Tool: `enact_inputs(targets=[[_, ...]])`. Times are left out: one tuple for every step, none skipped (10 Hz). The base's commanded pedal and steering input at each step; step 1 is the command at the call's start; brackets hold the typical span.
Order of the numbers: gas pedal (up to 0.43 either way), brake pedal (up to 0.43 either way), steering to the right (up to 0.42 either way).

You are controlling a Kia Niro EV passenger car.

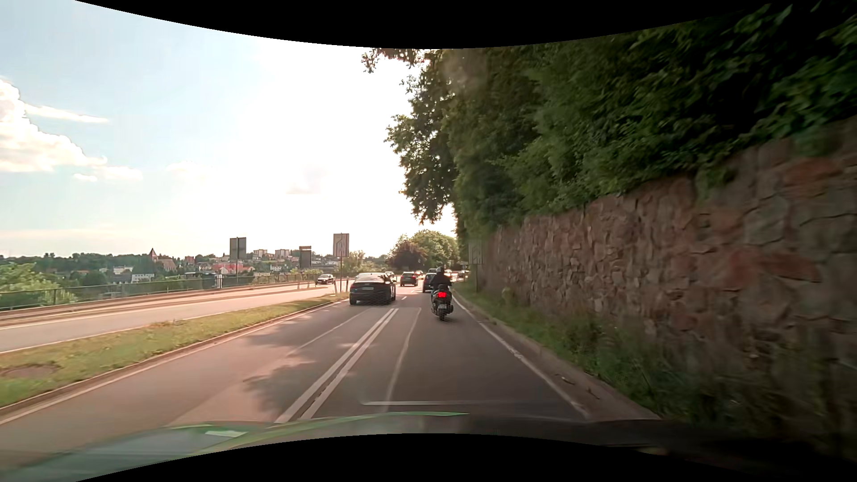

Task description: Follow the waypoints while adhering to traffic rules and regulations

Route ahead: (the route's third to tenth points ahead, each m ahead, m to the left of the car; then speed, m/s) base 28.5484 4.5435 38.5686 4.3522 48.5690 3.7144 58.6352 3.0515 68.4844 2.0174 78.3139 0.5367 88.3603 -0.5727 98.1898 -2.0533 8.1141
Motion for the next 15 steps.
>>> enact_inputs(targets=[[0.079,0.000,-0.002],[0.079,0.000,-0.002],[0.079,0.000,-0.002],[0.079,0.000,-0.002],[0.079,0.000,-0.002],[0.079,0.000,-0.002],[0.079,0.000,-0.002],[0.079,0.000,-0.002],[0.079,0.000,-0.001],[0.087,0.000,0.000],[0.087,0.000,0.000],[0.087,0.000,0.000],[0.098,0.000,0.001],[0.110,0.000,0.001],[0.110,0.000,0.001]])
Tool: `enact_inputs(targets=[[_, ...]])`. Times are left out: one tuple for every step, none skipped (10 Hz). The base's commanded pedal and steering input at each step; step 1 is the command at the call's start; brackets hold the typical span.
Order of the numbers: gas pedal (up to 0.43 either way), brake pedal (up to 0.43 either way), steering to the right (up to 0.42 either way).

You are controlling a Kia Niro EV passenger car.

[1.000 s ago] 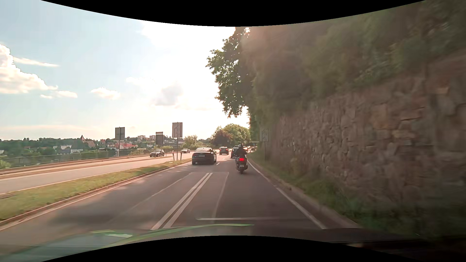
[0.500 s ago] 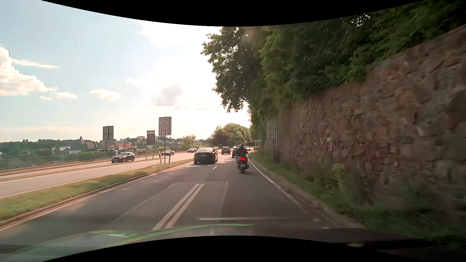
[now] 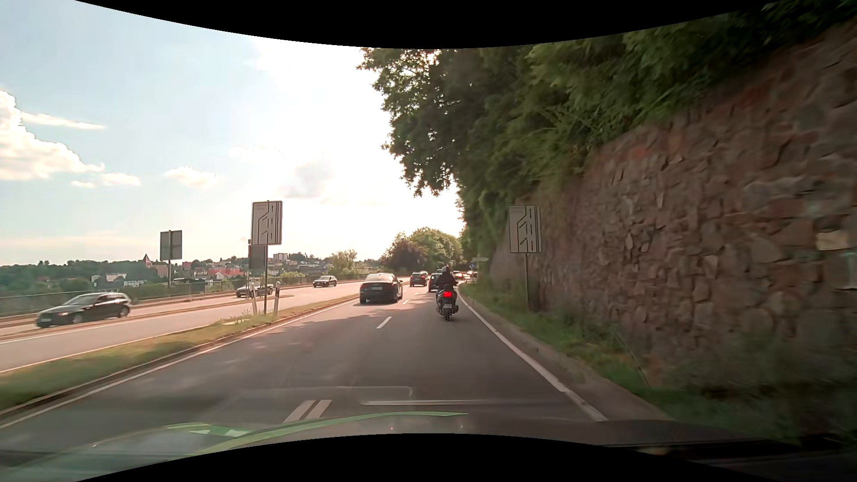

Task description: Follow the waypoints while adhering to traffic rules and regulations

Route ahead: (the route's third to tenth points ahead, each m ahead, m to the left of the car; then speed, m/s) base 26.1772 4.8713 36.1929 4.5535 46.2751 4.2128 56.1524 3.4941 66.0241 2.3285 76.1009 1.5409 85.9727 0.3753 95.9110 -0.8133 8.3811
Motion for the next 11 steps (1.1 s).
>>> enact_inputs(targets=[[0.110,0.000,0.001],[0.110,0.000,0.001],[0.110,0.000,0.001],[0.110,0.000,0.002],[0.110,0.000,0.002],[0.118,0.000,0.002],[0.118,0.000,0.002],[0.118,0.000,0.002],[0.118,0.000,0.003],[0.118,0.000,0.004],[0.118,0.000,0.006]])
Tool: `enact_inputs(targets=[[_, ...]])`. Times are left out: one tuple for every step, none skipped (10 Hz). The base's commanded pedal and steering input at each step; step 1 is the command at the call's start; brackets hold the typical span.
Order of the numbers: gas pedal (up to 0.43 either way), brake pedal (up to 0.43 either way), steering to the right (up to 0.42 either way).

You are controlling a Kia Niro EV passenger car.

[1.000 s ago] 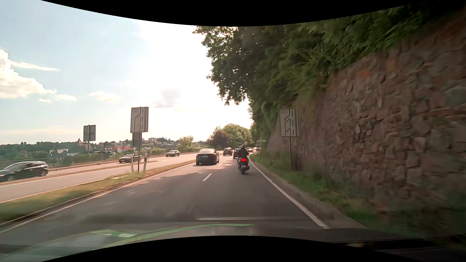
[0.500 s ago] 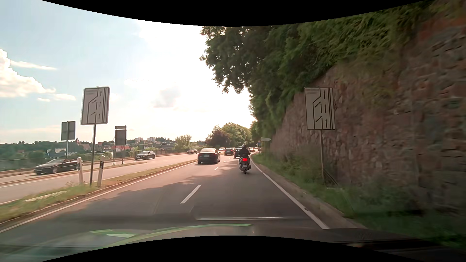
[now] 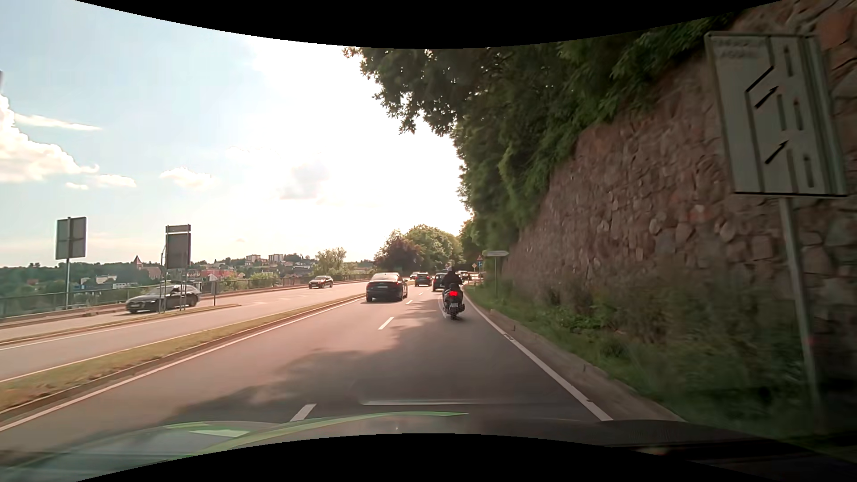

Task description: Follow the waypoints while adhering to traffic rules and regulations

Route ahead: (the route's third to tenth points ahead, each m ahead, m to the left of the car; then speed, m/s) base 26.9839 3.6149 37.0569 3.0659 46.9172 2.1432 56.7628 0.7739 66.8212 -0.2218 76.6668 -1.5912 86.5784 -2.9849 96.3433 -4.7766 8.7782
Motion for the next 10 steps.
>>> enact_inputs(targets=[[0.118,0.000,0.007],[0.118,0.000,0.007],[0.118,0.000,0.007],[0.118,0.000,0.008],[0.118,0.000,0.008],[0.118,0.000,0.009],[0.118,0.000,0.009],[0.118,0.000,0.011],[0.118,0.000,0.012],[0.118,0.000,0.013]])
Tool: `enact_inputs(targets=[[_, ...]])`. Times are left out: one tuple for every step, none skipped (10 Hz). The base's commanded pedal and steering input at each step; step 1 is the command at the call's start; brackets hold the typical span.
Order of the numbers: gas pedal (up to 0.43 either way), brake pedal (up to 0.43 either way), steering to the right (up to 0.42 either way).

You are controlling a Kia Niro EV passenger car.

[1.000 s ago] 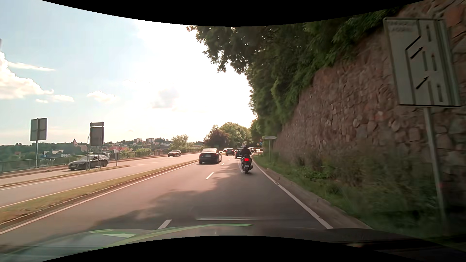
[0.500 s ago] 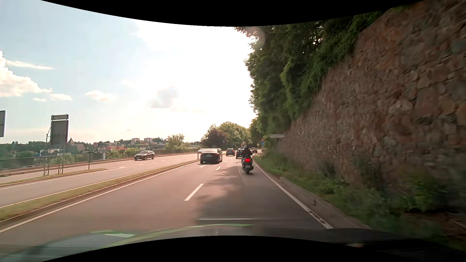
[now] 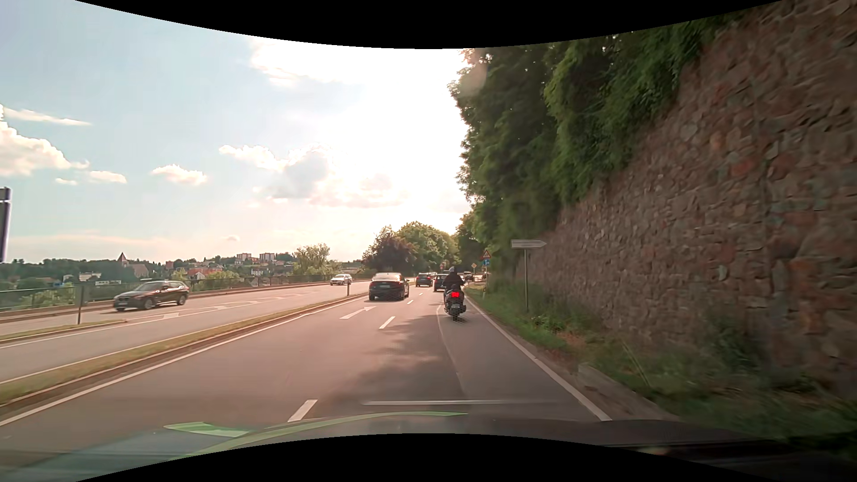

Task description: Follow the waypoints while adhering to traffic rules and regulations

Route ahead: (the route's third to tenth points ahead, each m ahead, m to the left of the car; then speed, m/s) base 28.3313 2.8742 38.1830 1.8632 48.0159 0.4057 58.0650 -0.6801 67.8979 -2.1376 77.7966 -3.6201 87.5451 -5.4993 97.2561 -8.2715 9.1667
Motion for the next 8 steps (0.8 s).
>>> enact_inputs(targets=[[0.118,0.000,0.013],[0.118,0.000,0.013],[0.118,0.000,0.013],[0.118,0.000,0.013],[0.130,0.000,0.013],[0.130,0.000,0.012],[0.130,0.000,0.011],[0.130,0.000,0.011]])
